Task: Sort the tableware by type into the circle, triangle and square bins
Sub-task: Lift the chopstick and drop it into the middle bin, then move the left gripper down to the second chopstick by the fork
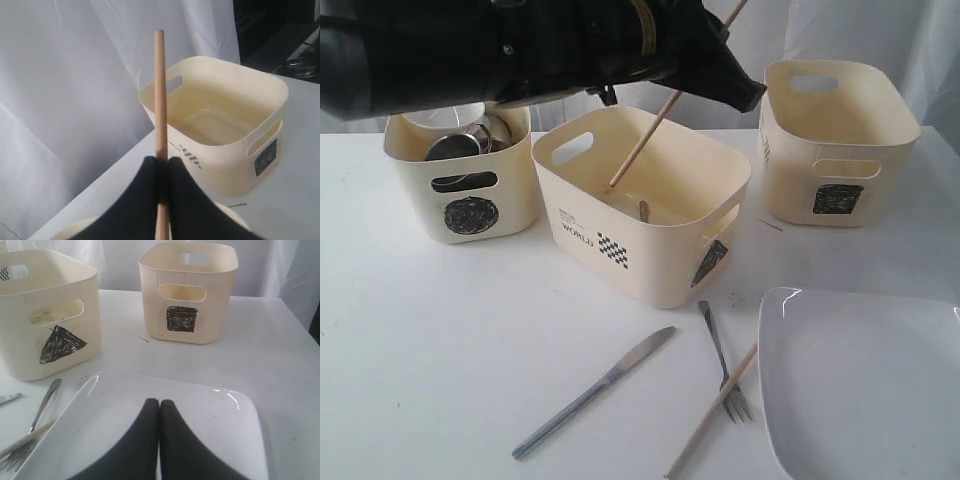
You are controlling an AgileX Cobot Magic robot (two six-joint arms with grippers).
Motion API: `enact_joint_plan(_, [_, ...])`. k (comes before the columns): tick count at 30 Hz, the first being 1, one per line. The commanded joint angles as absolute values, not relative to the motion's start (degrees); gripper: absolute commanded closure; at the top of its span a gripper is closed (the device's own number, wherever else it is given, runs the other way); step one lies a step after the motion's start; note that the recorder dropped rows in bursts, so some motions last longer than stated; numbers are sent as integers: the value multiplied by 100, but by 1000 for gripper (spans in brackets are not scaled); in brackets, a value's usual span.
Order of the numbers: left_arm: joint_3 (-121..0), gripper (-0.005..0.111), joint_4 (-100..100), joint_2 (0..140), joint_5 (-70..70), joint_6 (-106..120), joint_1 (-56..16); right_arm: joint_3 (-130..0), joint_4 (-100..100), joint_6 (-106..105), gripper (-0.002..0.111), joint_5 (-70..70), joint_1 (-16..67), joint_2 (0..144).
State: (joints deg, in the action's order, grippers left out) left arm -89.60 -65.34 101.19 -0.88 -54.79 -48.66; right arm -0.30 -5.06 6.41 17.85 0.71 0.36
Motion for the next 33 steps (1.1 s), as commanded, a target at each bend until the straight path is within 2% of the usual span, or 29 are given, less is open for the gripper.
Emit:
enact_joint_plan(1, [-9201, 107, -6634, 10439, -508, -5422, -4631, 0, -536, 622, 108, 1707, 112, 0])
enact_joint_plan(14, [-9685, 107, -6600, 11329, -673, -5351, -4468, 0, -536, 622, 108, 1707, 112, 0])
enact_joint_plan(26, [-9765, 107, -6600, 11474, -481, -5575, -4259, 0, -536, 622, 108, 1707, 112, 0])
enact_joint_plan(33, [-9765, 107, -6600, 11474, -847, -6303, -4061, 0, -536, 622, 108, 1707, 112, 0])
